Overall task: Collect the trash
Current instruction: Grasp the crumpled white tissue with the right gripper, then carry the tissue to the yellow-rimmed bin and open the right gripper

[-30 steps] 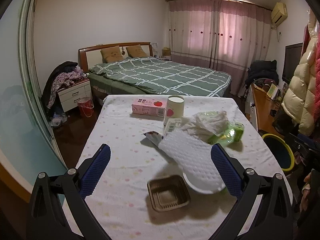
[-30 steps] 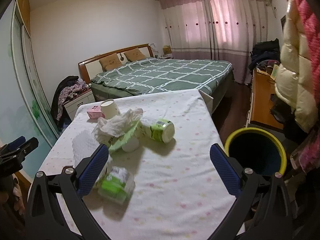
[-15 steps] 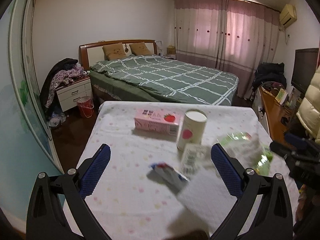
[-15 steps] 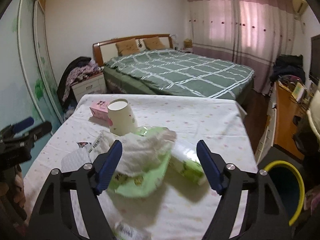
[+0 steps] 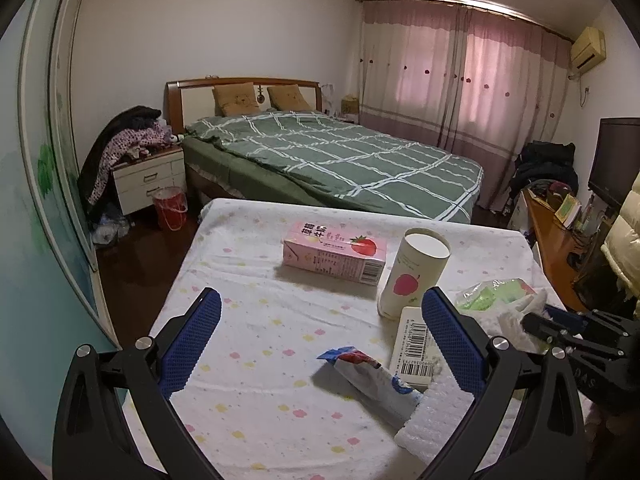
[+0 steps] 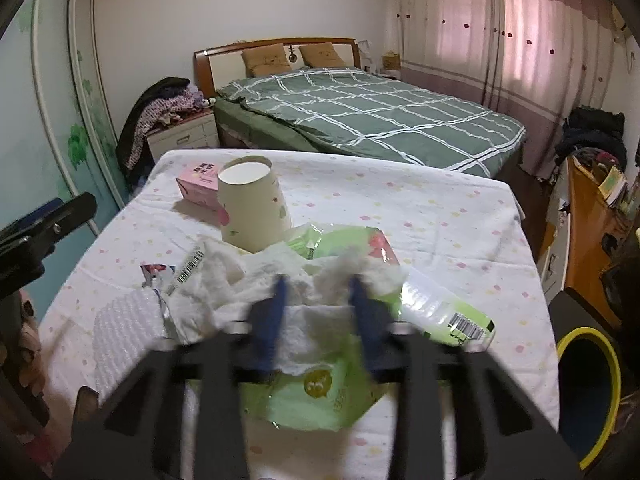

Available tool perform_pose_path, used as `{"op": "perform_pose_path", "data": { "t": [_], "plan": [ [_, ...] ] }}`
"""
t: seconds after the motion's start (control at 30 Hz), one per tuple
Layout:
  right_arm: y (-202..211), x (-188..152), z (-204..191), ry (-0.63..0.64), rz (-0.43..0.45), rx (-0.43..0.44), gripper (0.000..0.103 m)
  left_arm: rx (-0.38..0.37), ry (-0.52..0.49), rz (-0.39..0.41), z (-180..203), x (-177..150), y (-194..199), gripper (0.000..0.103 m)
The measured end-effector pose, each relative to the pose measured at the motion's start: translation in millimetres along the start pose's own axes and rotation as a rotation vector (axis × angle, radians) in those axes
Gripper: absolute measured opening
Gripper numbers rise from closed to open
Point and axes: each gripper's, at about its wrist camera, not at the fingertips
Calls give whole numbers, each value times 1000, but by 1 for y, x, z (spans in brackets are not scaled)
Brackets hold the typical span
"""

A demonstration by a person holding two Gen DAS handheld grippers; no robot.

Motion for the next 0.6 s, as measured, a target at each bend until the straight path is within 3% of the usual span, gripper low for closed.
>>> {"op": "perform_pose_path", "data": {
  "t": [0.1, 0.27, 0.6],
  "plan": [
    [2, -1, 5, -38, -13, 33, 6, 5, -12, 8, 1, -3, 3, 99],
    [27, 11, 7, -64, 51, 49, 6, 0, 6, 3, -2, -3, 5, 99],
    [107, 67, 18, -82, 284, 29, 6, -9, 20, 11, -6, -3, 11, 99]
  ]
}}
Point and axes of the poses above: each gripper's, at about its wrist camera, not at the fingertips, and y roughly against the way its jaws point, z to its right, x to its top, and after that the axes turned 10 degrees about z, right-handed
